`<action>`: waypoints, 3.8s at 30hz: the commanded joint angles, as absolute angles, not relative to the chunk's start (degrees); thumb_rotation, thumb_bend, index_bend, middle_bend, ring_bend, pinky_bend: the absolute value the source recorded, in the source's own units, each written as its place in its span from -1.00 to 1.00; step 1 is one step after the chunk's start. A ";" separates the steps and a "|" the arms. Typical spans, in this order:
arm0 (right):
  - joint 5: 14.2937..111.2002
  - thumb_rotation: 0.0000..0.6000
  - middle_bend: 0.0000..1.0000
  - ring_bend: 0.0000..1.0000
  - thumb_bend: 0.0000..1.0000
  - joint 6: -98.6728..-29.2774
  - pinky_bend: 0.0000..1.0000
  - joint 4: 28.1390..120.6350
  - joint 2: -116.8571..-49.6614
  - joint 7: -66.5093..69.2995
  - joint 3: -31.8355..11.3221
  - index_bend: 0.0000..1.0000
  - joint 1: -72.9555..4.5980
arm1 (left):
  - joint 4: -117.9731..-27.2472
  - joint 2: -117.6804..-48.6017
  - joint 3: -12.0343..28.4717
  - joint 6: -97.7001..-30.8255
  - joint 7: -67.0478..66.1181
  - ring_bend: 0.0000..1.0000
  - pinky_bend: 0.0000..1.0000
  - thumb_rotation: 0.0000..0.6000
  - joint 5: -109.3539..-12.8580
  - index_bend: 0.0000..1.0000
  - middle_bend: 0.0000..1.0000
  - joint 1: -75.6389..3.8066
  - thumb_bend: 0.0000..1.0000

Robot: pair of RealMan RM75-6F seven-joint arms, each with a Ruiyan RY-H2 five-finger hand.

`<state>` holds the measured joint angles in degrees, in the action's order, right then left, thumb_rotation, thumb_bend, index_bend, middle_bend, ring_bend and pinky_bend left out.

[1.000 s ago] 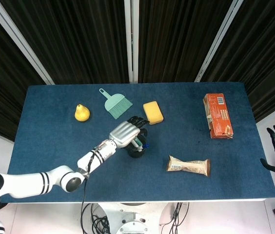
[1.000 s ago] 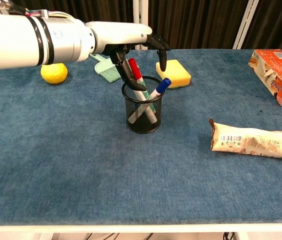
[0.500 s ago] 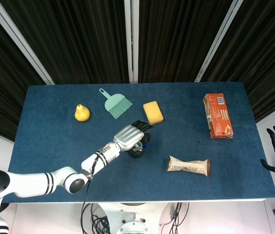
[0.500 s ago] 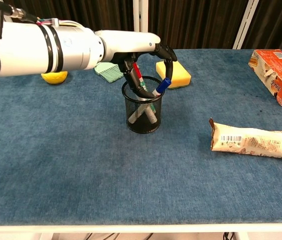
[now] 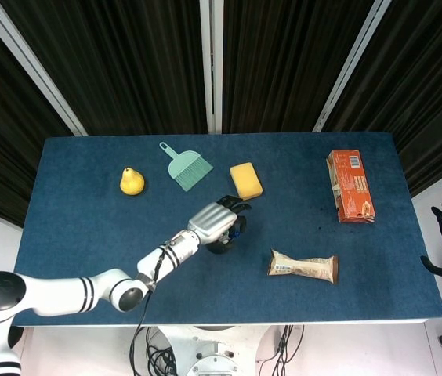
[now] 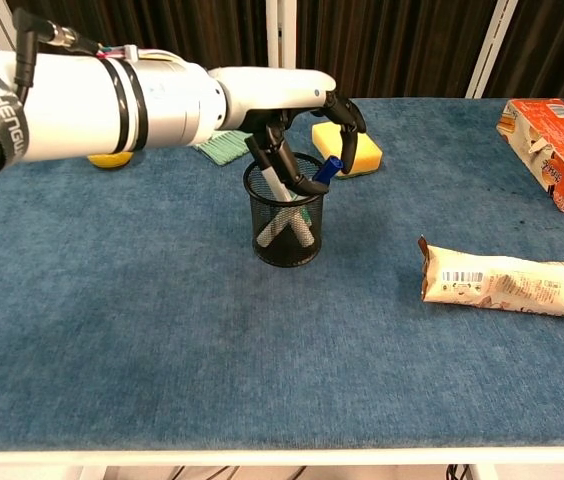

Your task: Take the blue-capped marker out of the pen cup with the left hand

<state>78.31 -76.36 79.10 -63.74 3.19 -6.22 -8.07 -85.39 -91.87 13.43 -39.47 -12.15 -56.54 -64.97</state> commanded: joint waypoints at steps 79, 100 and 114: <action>79.03 1.00 -1.00 -1.00 -0.71 -78.20 -1.00 85.07 -63.11 -3.92 -6.39 -1.00 -8.49 | -107.30 -61.56 13.37 -53.11 -4.67 -1.00 -0.86 1.00 -58.33 0.26 -0.60 -50.18 -0.25; 77.82 1.00 -1.00 -1.00 -0.71 -76.28 -1.00 83.73 -63.92 -3.89 -6.26 -1.00 -9.13 | -88.42 -70.41 8.45 -44.70 8.94 -1.00 -0.88 1.00 -65.60 -0.90 -0.79 -46.23 -0.43; 78.58 1.00 -1.00 -1.00 -0.72 -76.95 -1.00 82.95 -64.32 -2.94 -6.24 -1.00 -9.15 | -83.42 -68.77 5.72 -67.79 7.99 -1.00 -0.94 1.00 -73.91 -1.00 -0.96 -32.42 -0.48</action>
<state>78.57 -76.93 82.96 -64.31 -2.96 -6.24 -9.15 -85.06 -69.25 7.86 -62.27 8.71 -69.66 -36.50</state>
